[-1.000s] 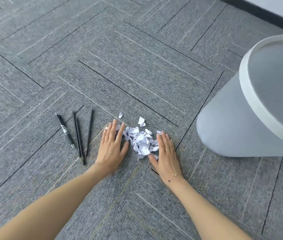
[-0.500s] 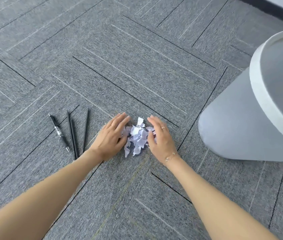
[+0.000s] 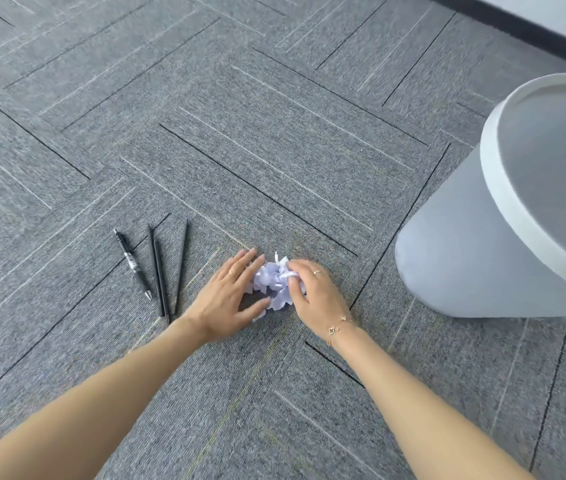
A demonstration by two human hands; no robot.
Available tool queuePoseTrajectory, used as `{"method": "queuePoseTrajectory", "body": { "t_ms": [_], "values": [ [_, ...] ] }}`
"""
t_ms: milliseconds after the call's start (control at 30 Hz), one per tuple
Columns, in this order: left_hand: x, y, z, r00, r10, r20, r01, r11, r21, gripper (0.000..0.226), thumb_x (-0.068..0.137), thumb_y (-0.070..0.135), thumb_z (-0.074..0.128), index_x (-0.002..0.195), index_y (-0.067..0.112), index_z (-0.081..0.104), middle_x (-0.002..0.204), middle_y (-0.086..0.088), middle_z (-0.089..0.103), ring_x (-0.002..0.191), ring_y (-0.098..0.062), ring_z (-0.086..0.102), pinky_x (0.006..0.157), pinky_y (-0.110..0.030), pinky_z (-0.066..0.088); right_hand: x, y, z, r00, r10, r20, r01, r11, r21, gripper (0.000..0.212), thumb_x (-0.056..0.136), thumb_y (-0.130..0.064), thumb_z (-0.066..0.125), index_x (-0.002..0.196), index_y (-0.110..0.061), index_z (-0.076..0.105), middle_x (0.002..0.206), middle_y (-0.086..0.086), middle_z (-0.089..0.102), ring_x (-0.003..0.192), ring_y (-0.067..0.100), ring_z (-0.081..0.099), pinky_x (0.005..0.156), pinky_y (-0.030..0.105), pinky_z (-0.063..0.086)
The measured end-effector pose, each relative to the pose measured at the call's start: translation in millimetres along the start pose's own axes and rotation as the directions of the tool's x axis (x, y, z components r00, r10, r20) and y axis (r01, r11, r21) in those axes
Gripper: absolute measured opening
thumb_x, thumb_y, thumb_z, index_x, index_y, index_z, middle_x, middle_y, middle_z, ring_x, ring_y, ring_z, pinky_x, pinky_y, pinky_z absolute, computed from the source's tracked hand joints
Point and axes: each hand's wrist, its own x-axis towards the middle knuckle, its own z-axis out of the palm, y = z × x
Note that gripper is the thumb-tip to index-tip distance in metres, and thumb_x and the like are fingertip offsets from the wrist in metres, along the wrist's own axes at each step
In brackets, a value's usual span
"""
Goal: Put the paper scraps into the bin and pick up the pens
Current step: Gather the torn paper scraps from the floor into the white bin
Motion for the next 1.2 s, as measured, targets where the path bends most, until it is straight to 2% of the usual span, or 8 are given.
{"method": "queuePoseTrajectory", "body": {
  "t_ms": [100,200,333,533,700,900,1100,1200],
  "values": [
    [-6,10,6,1.000,0.000,-0.026,0.000,1.000,0.014,0.089,0.080,0.075,0.031,0.145,0.032,-0.012,0.156,0.004,-0.008,0.144,-0.014,-0.008,0.117,-0.038,-0.004,-8,2,5,0.990,-0.009,-0.141,0.004,0.999,-0.037,0.051,0.094,-0.037,0.035,0.139,-0.014,0.033,0.141,0.006,0.041,0.131,0.015,0.034,0.109,0.030,0.035],
    [-1,14,9,0.999,-0.016,-0.028,0.016,1.000,0.020,0.091,0.080,0.073,0.034,0.145,0.031,-0.015,0.156,0.003,-0.010,0.143,-0.014,-0.008,0.115,-0.035,-0.006,-3,3,15,0.989,-0.023,-0.144,0.010,0.996,-0.089,0.059,0.092,-0.045,0.029,0.143,-0.016,0.023,0.152,0.007,0.023,0.140,0.019,0.023,0.114,0.034,0.025],
    [9,10,11,0.997,0.017,-0.072,-0.011,0.997,0.077,0.077,0.085,0.063,0.033,0.147,0.028,0.007,0.157,-0.001,0.007,0.143,-0.018,0.009,0.113,-0.036,-0.002,6,3,24,0.995,-0.061,-0.081,0.047,0.985,-0.163,0.060,0.092,-0.049,0.026,0.144,-0.018,0.022,0.152,0.007,0.025,0.138,0.020,0.027,0.113,0.039,0.027],
    [28,-4,7,0.977,0.149,-0.152,-0.111,0.967,0.229,0.063,0.083,0.062,0.034,0.125,0.017,0.050,0.131,-0.007,0.051,0.116,-0.024,0.051,0.101,-0.040,0.041,20,9,21,0.966,-0.196,-0.167,0.129,0.930,-0.344,0.048,0.091,-0.043,0.036,0.123,-0.011,0.052,0.116,0.007,0.060,0.097,0.021,0.057,0.084,0.033,0.050],
    [44,-13,3,0.945,0.267,-0.190,-0.218,0.945,0.242,0.052,0.084,0.057,0.037,0.110,0.014,0.055,0.109,-0.005,0.060,0.095,-0.019,0.058,0.086,-0.034,0.051,37,16,24,0.943,-0.290,-0.162,0.216,0.906,-0.365,0.039,0.091,-0.038,0.039,0.107,-0.007,0.058,0.099,0.008,0.062,0.084,0.020,0.060,0.073,0.031,0.055],
    [60,-18,-8,0.910,0.403,-0.097,-0.364,0.888,0.280,0.037,0.087,0.045,0.039,0.091,0.014,0.058,0.080,-0.002,0.056,0.051,-0.010,0.049,0.037,-0.015,0.038,38,18,26,0.900,-0.363,-0.242,0.243,0.877,-0.413,0.025,0.090,-0.030,0.043,0.083,-0.011,0.059,0.075,0.002,0.061,0.062,0.014,0.059,0.054,0.024,0.049],
    [67,-13,-12,0.922,0.387,-0.027,-0.375,0.906,0.198,0.026,0.086,0.035,0.038,0.083,0.013,0.053,0.069,-0.002,0.055,0.047,-0.017,0.056,0.036,-0.028,0.049,37,8,20,0.936,-0.302,-0.181,0.167,0.832,-0.529,0.024,0.092,-0.032,0.042,0.079,-0.014,0.052,0.056,-0.005,0.059,0.040,0.010,0.059,0.032,0.019,0.035],
    [67,-5,-17,0.954,0.300,0.019,-0.299,0.943,0.144,0.018,0.087,0.026,0.054,0.085,0.008,0.055,0.075,-0.006,0.058,0.053,-0.024,0.060,0.046,-0.033,0.053,40,0,11,0.963,-0.253,-0.098,0.149,0.795,-0.588,0.023,0.084,-0.033,0.061,0.073,-0.014,0.055,0.046,-0.005,0.058,0.031,0.010,0.056,0.028,0.015,0.030]
  ]
}}
